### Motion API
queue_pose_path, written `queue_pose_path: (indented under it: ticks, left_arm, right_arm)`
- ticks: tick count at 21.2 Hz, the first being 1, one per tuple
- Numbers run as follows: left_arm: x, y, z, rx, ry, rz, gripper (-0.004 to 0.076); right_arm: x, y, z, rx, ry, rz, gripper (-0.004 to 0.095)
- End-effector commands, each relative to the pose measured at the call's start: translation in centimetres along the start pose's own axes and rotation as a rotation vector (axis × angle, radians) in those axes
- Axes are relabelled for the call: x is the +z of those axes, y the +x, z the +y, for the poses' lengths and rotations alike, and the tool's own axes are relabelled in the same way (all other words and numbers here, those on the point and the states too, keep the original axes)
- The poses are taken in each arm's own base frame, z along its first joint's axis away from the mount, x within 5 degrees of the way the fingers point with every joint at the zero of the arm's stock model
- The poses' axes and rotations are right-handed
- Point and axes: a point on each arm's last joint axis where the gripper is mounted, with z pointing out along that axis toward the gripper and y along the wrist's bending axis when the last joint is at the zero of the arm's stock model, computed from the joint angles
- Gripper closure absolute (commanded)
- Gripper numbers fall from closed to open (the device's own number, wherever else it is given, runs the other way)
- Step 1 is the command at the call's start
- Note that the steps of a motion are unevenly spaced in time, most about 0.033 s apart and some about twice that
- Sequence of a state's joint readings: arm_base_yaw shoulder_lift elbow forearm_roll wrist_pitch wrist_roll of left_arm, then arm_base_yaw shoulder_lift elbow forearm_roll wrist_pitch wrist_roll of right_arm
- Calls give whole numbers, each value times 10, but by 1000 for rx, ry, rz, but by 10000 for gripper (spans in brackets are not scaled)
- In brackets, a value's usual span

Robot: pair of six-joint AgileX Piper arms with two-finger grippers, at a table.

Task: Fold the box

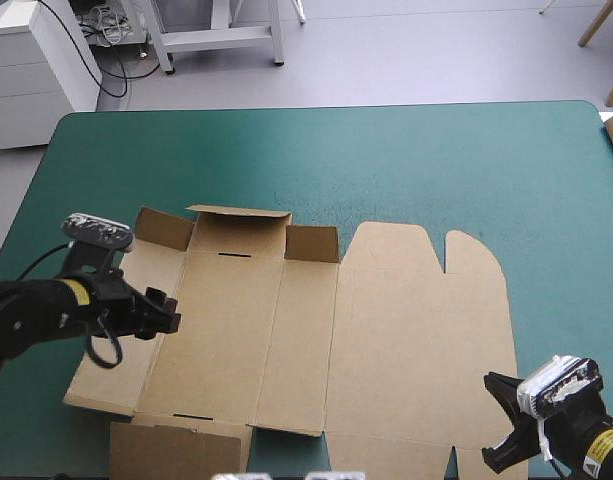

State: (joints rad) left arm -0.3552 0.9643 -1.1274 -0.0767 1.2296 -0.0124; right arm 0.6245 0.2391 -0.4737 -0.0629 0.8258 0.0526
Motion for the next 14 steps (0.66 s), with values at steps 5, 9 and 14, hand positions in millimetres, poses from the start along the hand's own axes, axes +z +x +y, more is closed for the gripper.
queue_pose_path:
  ticks: [5, 9, 14]
  left_arm:
    - [55, -36, 36, -57, 71, 186, 249]
    - [61, -37, 88, -156, 138, 128, 249]
    - [58, -24, 128, -251, 68, 123, 249]
  right_arm:
    - [-3, -12, -1, -7, 9, -81, 929]
    - [-3, -12, -1, -7, 9, -81, 929]
    - [-3, -12, -1, -7, 9, -81, 929]
